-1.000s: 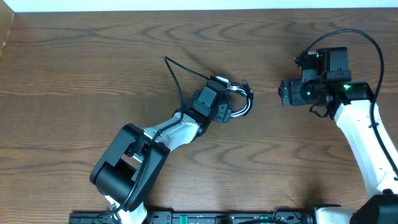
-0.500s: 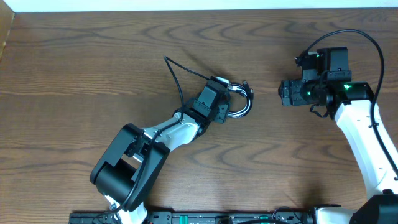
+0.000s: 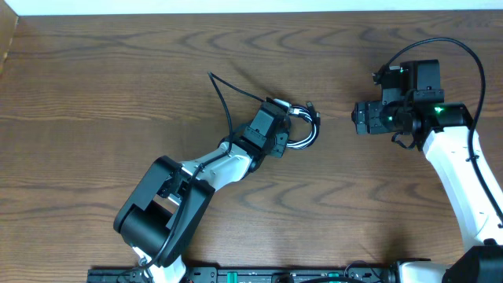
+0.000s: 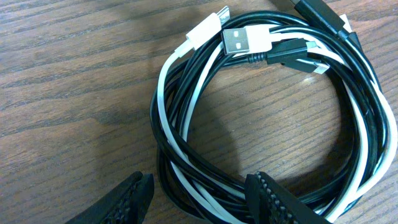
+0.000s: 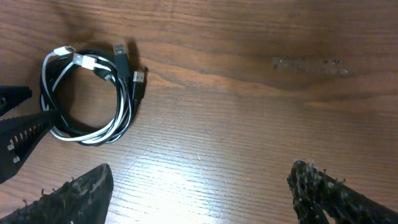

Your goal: Untangle cables

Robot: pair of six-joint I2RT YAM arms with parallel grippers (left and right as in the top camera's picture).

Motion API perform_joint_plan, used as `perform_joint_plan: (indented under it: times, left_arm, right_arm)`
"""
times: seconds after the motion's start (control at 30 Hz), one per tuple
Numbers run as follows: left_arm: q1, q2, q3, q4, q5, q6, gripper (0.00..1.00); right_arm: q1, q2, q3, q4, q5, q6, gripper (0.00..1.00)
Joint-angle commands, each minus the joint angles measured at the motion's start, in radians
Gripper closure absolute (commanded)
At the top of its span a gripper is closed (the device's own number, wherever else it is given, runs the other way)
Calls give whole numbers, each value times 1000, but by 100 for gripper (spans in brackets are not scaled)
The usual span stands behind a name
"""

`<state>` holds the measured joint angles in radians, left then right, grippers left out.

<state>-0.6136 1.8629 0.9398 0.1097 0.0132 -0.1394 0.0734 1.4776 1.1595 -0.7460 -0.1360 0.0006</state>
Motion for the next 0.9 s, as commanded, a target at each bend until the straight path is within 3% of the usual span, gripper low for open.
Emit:
perform_joint_plan:
  times: [0.0,0.3,0.43,0.5,0.53,0.73,0.87]
  left_arm:
    - [-1,18,24,-3,2,-10,47]
    - [-2,70,24,-1,79,-62,48]
    - [-1,93,24,1,103,-92,67]
    - [-1,92,25,9,103,-92,87]
    - [-1,91,25,14,103,-92,92]
    - [-1,60,25,31,104,-107,92]
    - [0,-50,25,26,116,-111,92]
  right_arm:
    - [4,0,16,-4,7,13,13]
    - [4,0,16,-6,23,13,12]
    - [4,0,16,-6,34,13,12]
    - [4,0,16,-6,38,13,12]
    - [4,0,16,-6,40,13,12]
    - [4,0,16,-6,60,13,10]
    - [2,0,16,-7,53,14,8]
